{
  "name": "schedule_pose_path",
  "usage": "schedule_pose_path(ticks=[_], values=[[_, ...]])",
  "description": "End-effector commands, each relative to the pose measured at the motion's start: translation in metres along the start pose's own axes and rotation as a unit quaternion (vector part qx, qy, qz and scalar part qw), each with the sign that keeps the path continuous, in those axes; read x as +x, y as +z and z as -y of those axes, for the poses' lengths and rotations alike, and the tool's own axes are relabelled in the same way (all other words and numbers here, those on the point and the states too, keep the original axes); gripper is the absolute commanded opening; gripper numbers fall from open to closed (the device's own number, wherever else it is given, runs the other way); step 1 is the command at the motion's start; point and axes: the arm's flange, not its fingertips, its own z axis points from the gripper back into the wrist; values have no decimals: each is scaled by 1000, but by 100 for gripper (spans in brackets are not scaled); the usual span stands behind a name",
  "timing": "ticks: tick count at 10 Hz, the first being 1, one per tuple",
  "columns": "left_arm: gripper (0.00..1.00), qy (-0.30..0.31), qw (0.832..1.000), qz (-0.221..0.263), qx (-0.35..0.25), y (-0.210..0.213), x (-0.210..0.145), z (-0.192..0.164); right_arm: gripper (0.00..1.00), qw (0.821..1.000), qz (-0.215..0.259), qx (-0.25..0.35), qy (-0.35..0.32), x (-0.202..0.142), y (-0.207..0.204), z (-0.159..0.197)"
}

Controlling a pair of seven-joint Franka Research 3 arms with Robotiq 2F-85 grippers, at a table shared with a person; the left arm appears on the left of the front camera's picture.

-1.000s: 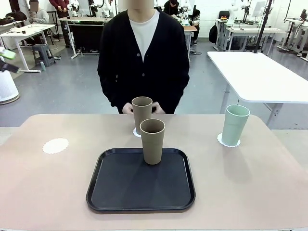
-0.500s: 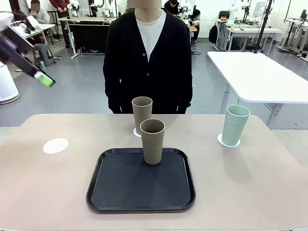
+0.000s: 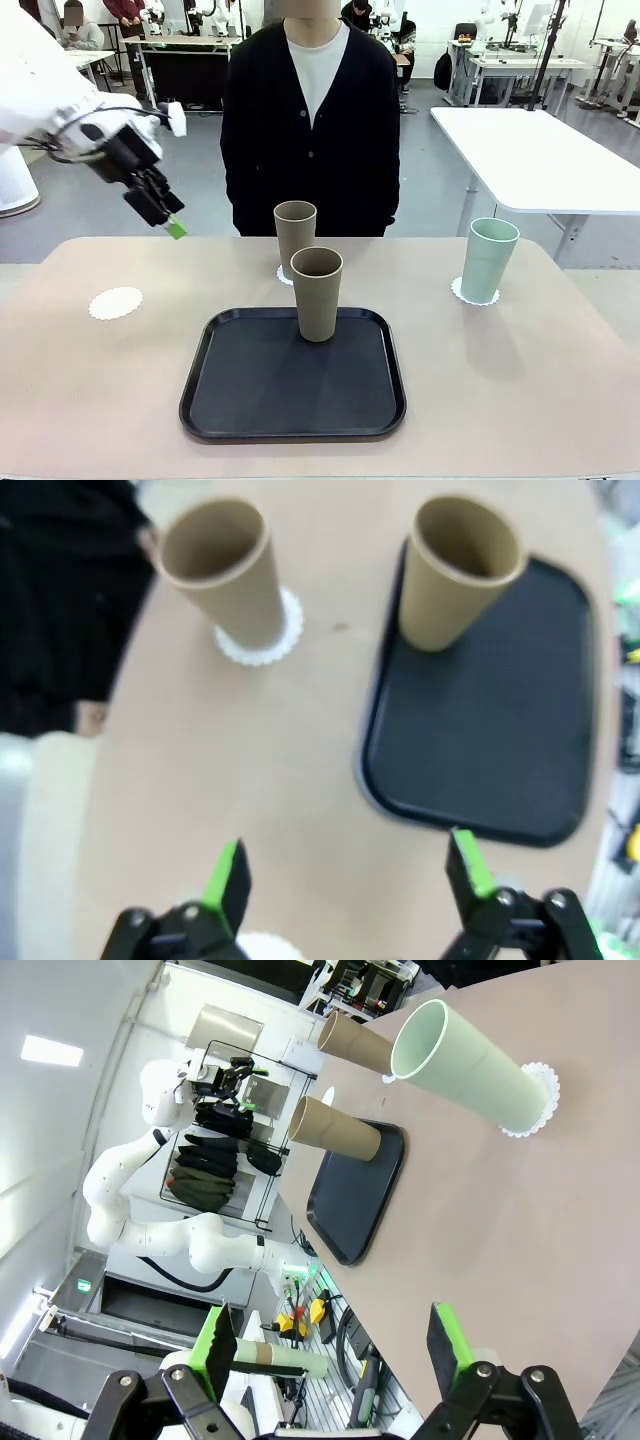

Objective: Place coasters on the table and set cups on them.
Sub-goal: Take one Reusable plastic cup from the Flat Tray and place it on a coaster set by the human.

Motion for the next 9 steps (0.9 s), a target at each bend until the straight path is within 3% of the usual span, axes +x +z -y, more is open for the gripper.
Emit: schedule_pose_path(ticks=[1, 3, 4, 5, 9], values=[[100, -11, 999, -25, 18, -26, 13, -3, 100, 1000, 2, -4, -5, -1, -1, 0], [100, 2, 1000, -18, -18, -35, 20, 2, 100, 1000, 2, -4, -5, -1, -1, 0], [100, 43, 997, 2, -59, -23, 11, 5, 100, 1000, 2, -4, -5, -1, -1, 0], [100, -17, 1000, -16, -1, -43, 17, 3, 100, 1000, 2, -4, -5, -1, -1, 0], [100, -17, 1000, -16, -1, -43, 17, 3, 100, 1000, 2, -4, -5, -1, -1, 0]])
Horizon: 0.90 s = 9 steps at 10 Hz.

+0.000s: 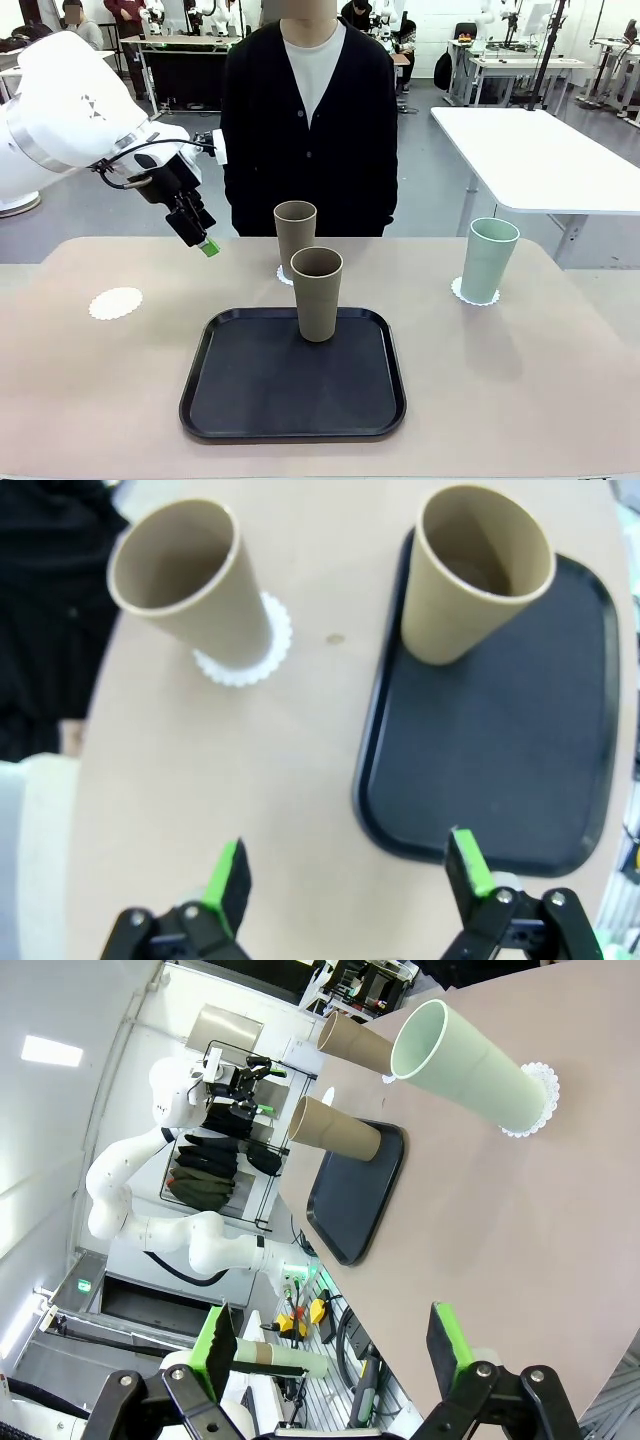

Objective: Place coasters on the table and set cups on them.
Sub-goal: Take one Reusable plastic cup from the Flat Tray and place it on a coaster set by the human.

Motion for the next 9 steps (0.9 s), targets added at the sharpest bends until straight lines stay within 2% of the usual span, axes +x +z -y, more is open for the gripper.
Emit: schedule_pose_path(ticks=[1, 2, 4, 6, 9], values=[[100, -11, 1000, -5, 8, -2, 0, 0, 100, 1000, 1, -4, -5, -1, -1, 0], [100, 0, 1000, 0, 0, 0, 0, 0, 100, 1000, 1, -4, -5, -1, -1, 0], [100, -110, 994, 25, -8, -17, 29, 14, 100, 1000, 1, -4, -5, -1, -1, 0], [100, -190, 978, 82, -22, -30, 48, 19, 100, 1000, 1, -4, -5, -1, -1, 0], [100, -229, 945, 206, -109, -39, 18, 11, 100, 1000, 1, -4, -5, -1, -1, 0]])
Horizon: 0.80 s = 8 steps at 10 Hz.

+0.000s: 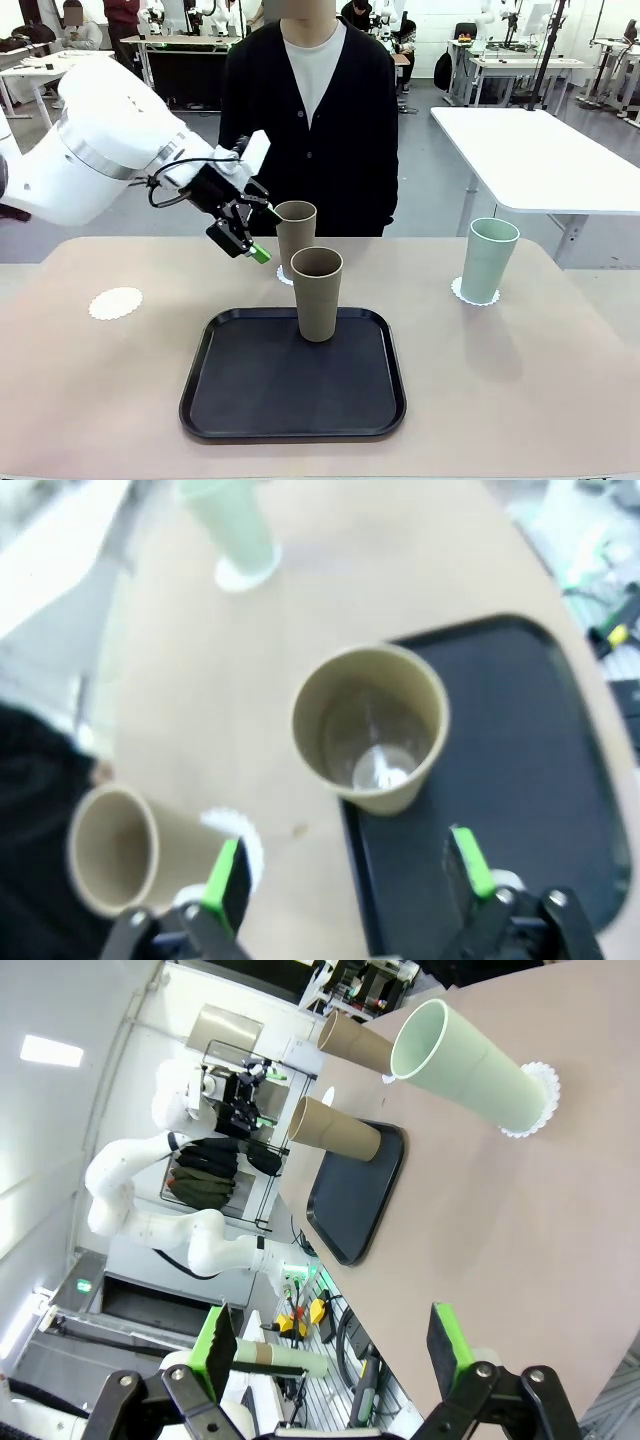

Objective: Place coasters on the table and set cups on them.
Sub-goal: Take one Reusable plastic cup from the Flat Tray and place it on a coaster set by the human.

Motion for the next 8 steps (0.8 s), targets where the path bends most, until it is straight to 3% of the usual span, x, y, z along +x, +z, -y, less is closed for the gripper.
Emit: schedule_pose_path(ticks=[1, 3, 8], values=[[100, -4, 993, 106, -51, 13, -50, 6, 100, 1000, 2, -4, -5, -1, -1, 0], [100, 14, 985, 168, -37, 7, -84, 18, 100, 1000, 2, -4, -5, -1, -1, 0], [100, 58, 986, 153, 19, -46, -103, 51, 100, 1000, 2, -4, -5, -1, -1, 0]])
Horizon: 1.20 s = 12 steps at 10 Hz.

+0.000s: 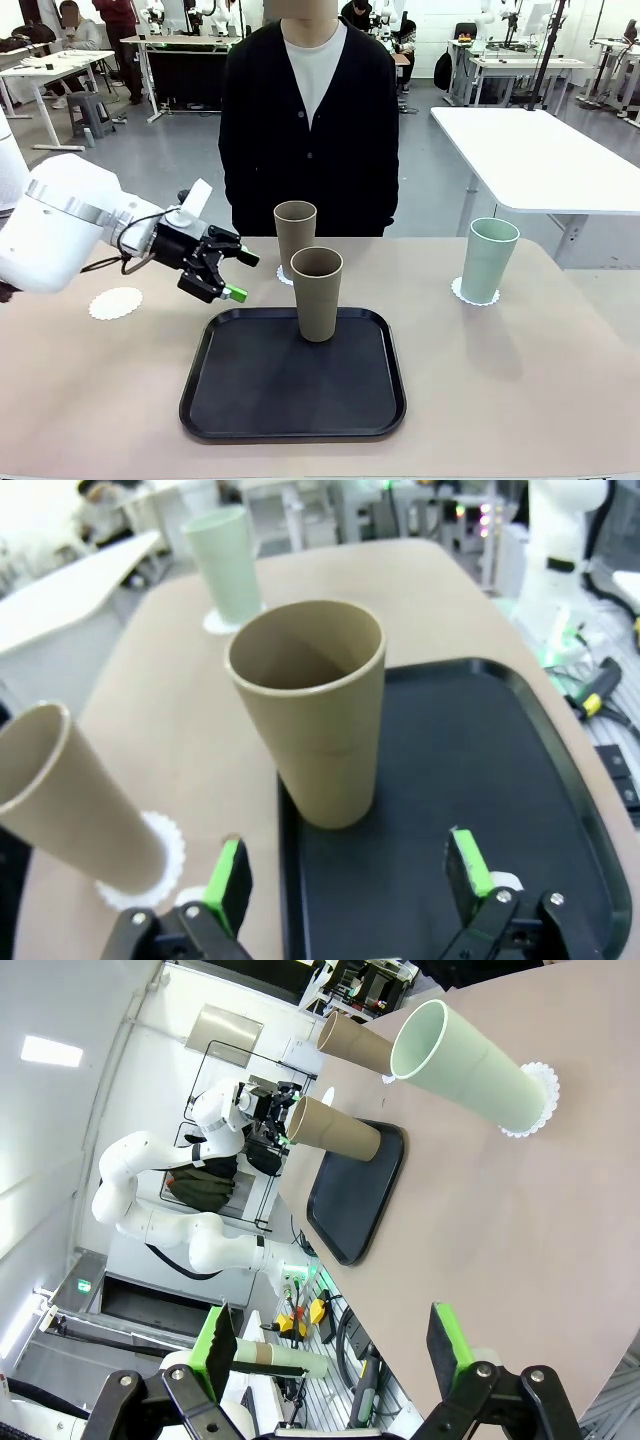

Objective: Place coasters on the table and set cups on them.
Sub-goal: Take one Reusable plastic cup from the Flat Tray and place it on a coaster set by the human.

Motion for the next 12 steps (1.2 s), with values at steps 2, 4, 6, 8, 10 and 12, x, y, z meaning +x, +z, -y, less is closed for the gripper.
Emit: schedule_pose_path(ticks=[2, 4, 6, 8, 10, 12], values=[[100, -12, 1000, 17, 23, -18, 2, 10, 100, 1000, 1, -4, -5, -1, -1, 0], [100, 5, 1000, 5, 6, -15, 5, 6, 100, 1000, 1, -4, -5, -1, -1, 0], [100, 5, 1000, 5, 6, -15, 5, 6, 100, 1000, 1, -4, -5, -1, -1, 0], [100, 5, 1000, 5, 6, -15, 5, 6, 100, 1000, 1, -4, -5, -1, -1, 0], [100, 5, 1000, 5, 6, -15, 5, 6, 100, 1000, 1, -4, -5, -1, -1, 0], [100, 18, 1000, 21, 8, -17, 0, 2, 100, 1000, 1, -4, -5, -1, -1, 0]])
